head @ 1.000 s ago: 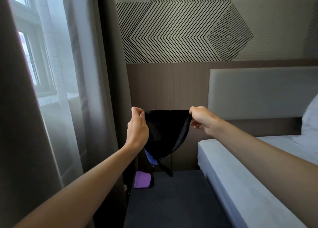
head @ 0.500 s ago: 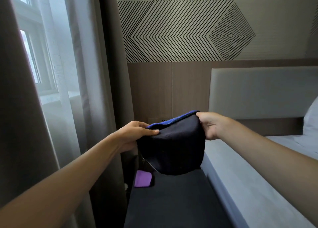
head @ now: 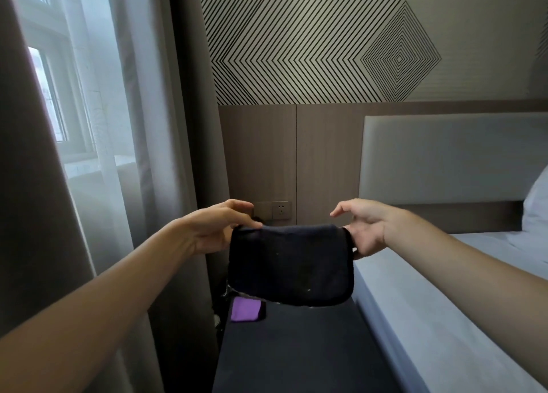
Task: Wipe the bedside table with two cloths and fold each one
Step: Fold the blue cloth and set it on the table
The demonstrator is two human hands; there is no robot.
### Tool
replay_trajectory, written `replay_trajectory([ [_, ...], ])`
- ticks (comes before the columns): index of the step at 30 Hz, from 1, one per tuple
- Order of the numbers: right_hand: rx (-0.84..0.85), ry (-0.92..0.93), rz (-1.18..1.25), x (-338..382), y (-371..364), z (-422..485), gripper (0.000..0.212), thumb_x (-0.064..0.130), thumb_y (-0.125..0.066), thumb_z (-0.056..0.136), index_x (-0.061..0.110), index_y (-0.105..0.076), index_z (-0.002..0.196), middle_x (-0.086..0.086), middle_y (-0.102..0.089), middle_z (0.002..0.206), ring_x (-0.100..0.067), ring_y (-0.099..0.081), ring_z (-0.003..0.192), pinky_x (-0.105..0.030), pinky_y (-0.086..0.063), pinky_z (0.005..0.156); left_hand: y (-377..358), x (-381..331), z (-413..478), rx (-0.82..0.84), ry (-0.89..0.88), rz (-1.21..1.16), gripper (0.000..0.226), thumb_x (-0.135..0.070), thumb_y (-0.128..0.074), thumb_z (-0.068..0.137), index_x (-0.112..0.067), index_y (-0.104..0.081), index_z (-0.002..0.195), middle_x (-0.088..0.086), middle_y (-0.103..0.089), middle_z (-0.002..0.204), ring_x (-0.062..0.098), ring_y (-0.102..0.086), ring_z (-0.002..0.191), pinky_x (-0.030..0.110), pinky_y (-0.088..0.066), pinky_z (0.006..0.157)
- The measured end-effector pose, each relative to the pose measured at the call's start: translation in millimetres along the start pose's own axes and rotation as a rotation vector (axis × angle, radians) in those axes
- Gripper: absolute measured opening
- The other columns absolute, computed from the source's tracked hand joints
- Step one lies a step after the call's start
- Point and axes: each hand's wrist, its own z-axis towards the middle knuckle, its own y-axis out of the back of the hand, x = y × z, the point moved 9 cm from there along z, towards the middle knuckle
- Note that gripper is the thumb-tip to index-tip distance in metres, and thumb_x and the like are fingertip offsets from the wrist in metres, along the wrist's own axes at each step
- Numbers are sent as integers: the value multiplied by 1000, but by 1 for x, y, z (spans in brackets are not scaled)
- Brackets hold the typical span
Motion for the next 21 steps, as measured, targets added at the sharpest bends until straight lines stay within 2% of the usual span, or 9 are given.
replay_trajectory([
  [2,40,88,60,7,0,-4,32,11,-64,71,3,-60,102,-11,-65,80,-27,-59,84,-36,-51,74,6,-3,1,-35,-46,10,69,15,-76,69,-19,-58,126,21,-49,136,39,-58,119,46,-58,89],
  [4,33,230,111,17,3,-2,38,-7,-66,71,4,-60,107,-14,-67,89,-26,-62,87,-33,-56,69,11,-6,1,-113,-88,77,56,18,-73,71,-13,-64,117,21,-55,130,38,-59,118,47,-57,91],
  [6,-36,404,61,29,6,-2,41,-18,-63,78,5,-62,112,-14,-65,100,-26,-62,95,-31,-54,74,13,-12,-1,-197,-149,201,37,13,-75,74,-4,-68,107,19,-64,118,34,-62,112,40,-59,85],
  [9,-83,654,-155,49,3,-10,35,-17,-69,79,4,-70,107,-11,-70,94,-23,-67,96,-29,-56,72,15,-27,-7,-325,-286,502,14,1,-78,77,-2,-74,91,13,-73,94,26,-70,95,23,-58,67],
  [13,-162,888,-179,67,9,-24,23,-9,-73,81,12,-72,89,-8,-74,89,-22,-69,89,-25,-55,67,17,-40,-9,-395,-400,641,5,-15,-78,81,-11,-76,84,7,-73,88,20,-71,86,24,-57,65],
  [15,-168,930,-130,72,10,-26,22,-7,-69,86,15,-70,87,-9,-69,86,-20,-65,84,-26,-51,68,15,-47,-10,-395,-451,655,6,-20,-78,82,-15,-76,83,3,-72,86,14,-71,85,24,-58,68],
  [17,-81,884,-54,71,5,-26,27,-10,-64,88,15,-65,96,-13,-65,87,-22,-62,84,-27,-49,72,8,-57,-15,-389,-525,665,7,-23,-78,82,-19,-74,79,-3,-67,88,3,-68,80,15,-53,66],
  [19,64,793,8,65,-4,-24,45,-20,-61,82,15,-59,110,-21,-67,98,-29,-65,95,-31,-52,84,5,-64,-16,-381,-571,621,12,-28,-77,83,-17,-73,80,1,-66,92,8,-68,84,17,-54,68],
  [21,97,755,-14,61,-7,-24,58,-28,-60,76,13,-54,116,-26,-69,104,-34,-67,102,-31,-56,87,3,-69,-16,-364,-576,538,18,-28,-73,87,-11,-70,84,9,-72,93,18,-70,88,27,-58,75],
])
